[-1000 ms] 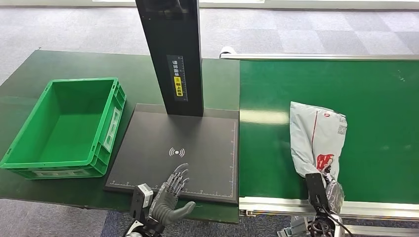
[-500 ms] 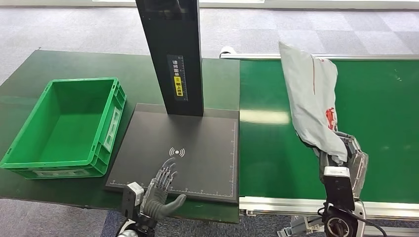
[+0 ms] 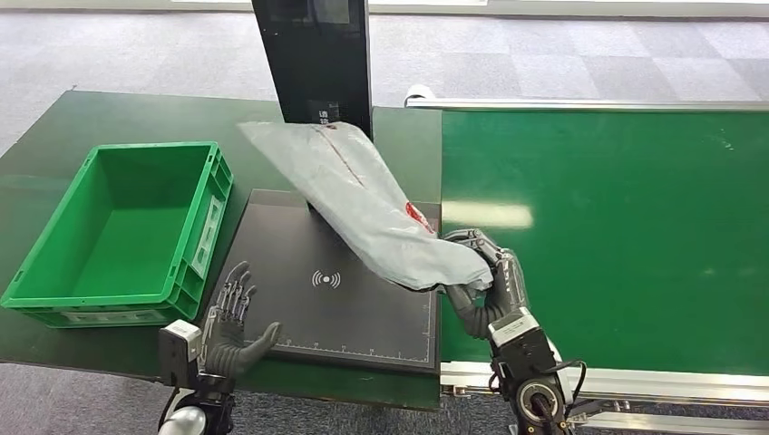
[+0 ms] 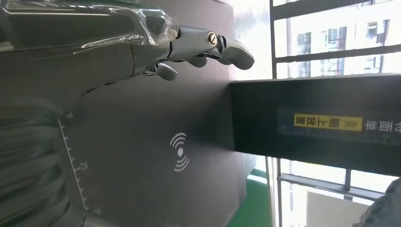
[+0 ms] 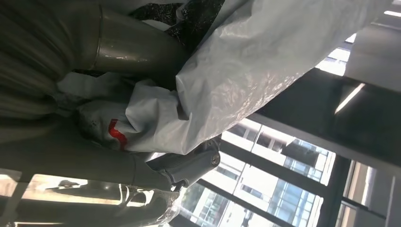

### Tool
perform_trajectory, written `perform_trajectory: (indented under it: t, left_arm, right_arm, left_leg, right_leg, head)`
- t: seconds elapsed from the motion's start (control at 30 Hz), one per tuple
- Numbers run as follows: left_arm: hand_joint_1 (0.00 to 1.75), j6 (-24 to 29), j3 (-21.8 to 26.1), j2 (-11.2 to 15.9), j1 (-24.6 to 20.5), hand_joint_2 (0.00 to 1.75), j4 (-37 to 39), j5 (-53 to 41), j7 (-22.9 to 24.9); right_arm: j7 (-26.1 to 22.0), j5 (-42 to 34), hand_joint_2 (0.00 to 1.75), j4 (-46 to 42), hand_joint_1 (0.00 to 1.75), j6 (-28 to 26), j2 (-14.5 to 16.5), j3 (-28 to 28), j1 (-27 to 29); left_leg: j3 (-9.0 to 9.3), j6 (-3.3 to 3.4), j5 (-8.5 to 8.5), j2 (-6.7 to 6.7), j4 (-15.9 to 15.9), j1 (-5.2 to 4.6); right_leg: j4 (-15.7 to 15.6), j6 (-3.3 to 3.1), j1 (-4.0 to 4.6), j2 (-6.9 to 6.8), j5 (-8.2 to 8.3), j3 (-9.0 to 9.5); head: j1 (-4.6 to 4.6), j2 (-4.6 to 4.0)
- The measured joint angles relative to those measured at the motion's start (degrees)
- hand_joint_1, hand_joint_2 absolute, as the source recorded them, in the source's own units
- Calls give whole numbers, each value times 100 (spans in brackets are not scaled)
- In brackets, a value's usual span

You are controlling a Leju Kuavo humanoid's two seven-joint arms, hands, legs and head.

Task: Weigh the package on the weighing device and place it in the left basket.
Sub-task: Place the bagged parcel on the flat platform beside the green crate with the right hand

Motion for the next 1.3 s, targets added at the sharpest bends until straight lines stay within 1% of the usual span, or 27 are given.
perform_trajectory:
  t: [0.2, 0.3, 0.37, 0.5, 0.67, 0.7, 0.8, 0.83, 0.87, 1.0, 1.2, 1.3]
  left_arm:
    - [0, 2, 140, 2, 43, 175, -135, -25, 3]
    - [0, 20, 203, 4, 104, 175, -231, -26, -9]
    - [0, 22, 247, 4, 168, 175, -311, -28, -11]
    - [0, 87, 294, 4, 261, 175, -403, -38, -28]
    - [0, 158, 330, 26, 300, 175, -444, -49, -47]
    - [0, 166, 335, 32, 303, 175, -444, -49, -48]
    - [0, 175, 339, 46, 302, 175, -440, -49, -52]
    - [0, 179, 338, 49, 298, 175, -435, -49, -58]
    - [0, 187, 333, 52, 292, 175, -425, -43, -67]
    - [0, 276, 264, 76, 266, 175, -365, 32, -109]
    - [0, 314, 204, 109, 255, 175, -314, 86, -115]
    - [0, 316, 201, 121, 253, 175, -300, 89, -115]
  right_arm:
    - [28, -131, 175, 168, 175, 43, -21, 228, -61]
    - [89, -454, 175, 378, 175, 241, -19, 355, -44]
    - [80, -671, 175, 654, 175, 267, -6, 481, 5]
    - [74, -869, 175, 1330, 175, 56, 36, 663, 117]
    - [73, -942, 175, 2147, 175, -259, 55, 629, 133]
    - [73, -942, 175, 2262, 136, -285, 55, 604, 121]
    - [76, -943, 175, 2591, 5, -305, 53, 532, 50]
    - [79, -938, 175, 2699, 0, -307, 54, 515, 13]
    - [80, -927, 175, 2810, 0, -316, 57, 500, -30]
    - [66, -787, 0, 3118, 0, -440, 106, 432, -185]
    - [107, -678, 0, 3202, 0, -528, 145, 352, -283]
    - [119, -737, 0, 3210, 0, -424, 145, 328, -292]
  left_leg:
    - [-1, 0, 0, 0, 0, -1]
    - [0, 0, -1, 1, 0, -1]
    - [0, 0, -1, 1, 0, 0]
    - [-2, -1, -1, 0, -1, 1]
    - [-2, 0, -1, 0, 0, 0]
    - [-2, 0, -1, 0, 0, -1]
    - [-2, 0, -1, 0, 0, -1]
    - [-1, 0, -1, 1, 0, -1]
    - [-1, 0, -1, 1, 0, -1]
    - [1, 0, -1, 1, 0, 0]
    - [1, 0, -1, 1, 0, 0]
    - [0, 0, -1, 1, 0, 0]
  right_leg:
    - [-1, 0, -1, 1, 0, -1]
    - [-1, 0, 0, 2, 0, -1]
    - [-1, -1, 0, 2, -1, -3]
    - [-1, -4, 2, 1, -4, -4]
    - [-1, -4, 0, 1, -3, -3]
    - [-1, -4, 0, 1, -3, -3]
    - [-2, -4, 0, 1, -3, -4]
    - [-2, -4, 0, 2, -3, -4]
    - [-2, -4, 0, 2, -3, -4]
    - [-2, -4, 1, 2, -3, -4]
    - [-2, -4, 1, 2, -3, -4]
    - [-2, -4, 1, 2, -3, -4]
  head:
    - [1, 0]
    - [0, 0]
    - [-1, 0]
    - [1, 0]
    - [1, 0]
    - [1, 0]
    - [1, 0]
    - [1, 0]
    - [1, 0]
    - [1, 0]
    - [1, 0]
    - [1, 0]
